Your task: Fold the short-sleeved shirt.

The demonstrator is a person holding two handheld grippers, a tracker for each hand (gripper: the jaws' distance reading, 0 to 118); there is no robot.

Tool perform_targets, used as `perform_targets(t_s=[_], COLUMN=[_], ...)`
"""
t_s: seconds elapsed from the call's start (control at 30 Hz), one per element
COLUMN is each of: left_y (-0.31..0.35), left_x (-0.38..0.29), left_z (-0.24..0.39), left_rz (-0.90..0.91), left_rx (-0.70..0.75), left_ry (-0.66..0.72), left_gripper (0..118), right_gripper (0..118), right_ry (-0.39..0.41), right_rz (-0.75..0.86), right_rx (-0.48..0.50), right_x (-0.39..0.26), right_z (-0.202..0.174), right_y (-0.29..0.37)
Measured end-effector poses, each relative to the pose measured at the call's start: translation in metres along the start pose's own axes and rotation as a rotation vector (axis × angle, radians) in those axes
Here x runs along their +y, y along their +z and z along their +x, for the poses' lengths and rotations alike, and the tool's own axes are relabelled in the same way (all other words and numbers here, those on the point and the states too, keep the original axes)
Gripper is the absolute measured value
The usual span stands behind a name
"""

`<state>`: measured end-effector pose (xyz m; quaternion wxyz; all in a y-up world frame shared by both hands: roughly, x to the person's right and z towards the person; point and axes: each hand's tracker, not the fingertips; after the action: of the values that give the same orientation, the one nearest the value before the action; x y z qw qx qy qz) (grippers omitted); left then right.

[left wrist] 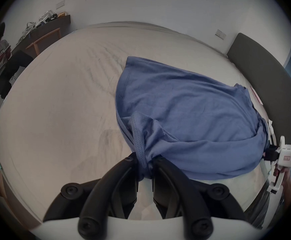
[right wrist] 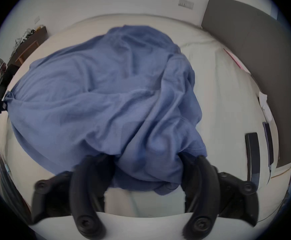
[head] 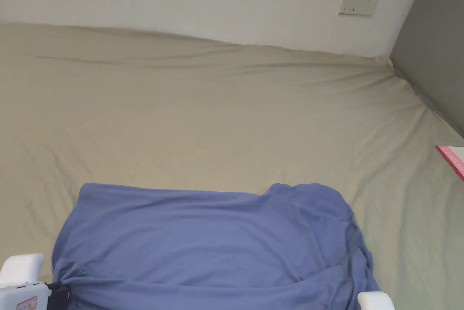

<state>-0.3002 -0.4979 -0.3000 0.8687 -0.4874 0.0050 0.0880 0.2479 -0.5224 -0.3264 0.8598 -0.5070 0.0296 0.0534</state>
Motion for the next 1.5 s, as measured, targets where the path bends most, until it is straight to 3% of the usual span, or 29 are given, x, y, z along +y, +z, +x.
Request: perform_targets(t_s=[0.1,0.13,0.23,0.27,0.37,0.47,0.63,0.73,0.8,1.0,1.07,1.1,1.2,1.23,1.33,1.43,1.5], left_y=[0.008,0.012,0.027,0.032,0.04,0.063,0.096,0.099,0.095,0.072,0.066,0.064,0.064,0.064,0.075,0.094,0.102], left_x=[-0.002,-0.004,-0.009,-0.012,-0.02,-0.032,-0.071,-0.097,-0.111,-0.119,-0.119,-0.118,-0.119,-0.119,-0.11,-0.093,-0.07], left_z=[-0.006,-0.006,0.006,0.008,-0.007,-0.015,-0.019,-0.017,-0.014,-0.008,-0.009,-0.011,-0.018,-0.021,-0.036,-0.052,-0.056], left_rz=[-0.007,-0.007,0.01,0.0,0.001,-0.007,-0.092,-0.155,-0.213,-0.204,-0.206,-0.201,-0.187,-0.185,-0.237,-0.108,-0.041], left_rx=[-0.017,-0.016,0.107,0.117,0.05,0.032,-0.002,0.059,0.073,0.093,0.092,0.089,0.039,0.056,0.038,-0.099,-0.072], left_ry=[0.007,0.0,-0.26,-0.286,-0.183,-0.179,-0.194,-0.293,-0.333,-0.278,-0.278,-0.27,-0.177,-0.144,-0.079,0.1,0.143], left_gripper=[13,13,13,13,13,13,13,13,13,13,13,18,95,108,109,113,114], right_gripper=[13,13,13,13,13,13,13,13,13,14,22,29,60,73,79,83,85], right_ry=[0.072,0.11,0.208,0.216,0.154,0.122,0.202,0.267,0.261,0.241,0.252,0.269,0.302,0.298,0.244,0.111,0.077], right_rz=[0.021,0.002,0.022,0.021,0.032,0.022,-0.049,-0.108,-0.177,-0.158,-0.164,-0.158,-0.105,-0.089,-0.085,0.021,0.097], right_rx=[0.046,0.015,0.028,0.033,0.086,0.119,0.141,0.147,0.172,0.137,0.125,0.119,0.061,0.03,0.017,0.07,0.039], right_x=[-0.003,-0.005,-0.014,-0.016,-0.017,-0.022,-0.053,-0.074,-0.085,-0.087,-0.086,-0.088,-0.096,-0.098,-0.095,-0.09,-0.081], right_z=[-0.001,-0.002,-0.003,-0.003,0.006,0.017,0.021,0.021,0.021,0.013,0.01,0.009,0.006,0.006,0.014,0.033,0.041], right_y=[0.017,0.02,0.034,0.039,0.057,0.073,0.092,0.094,0.088,0.072,0.071,0.072,0.073,0.075,0.088,0.118,0.138])
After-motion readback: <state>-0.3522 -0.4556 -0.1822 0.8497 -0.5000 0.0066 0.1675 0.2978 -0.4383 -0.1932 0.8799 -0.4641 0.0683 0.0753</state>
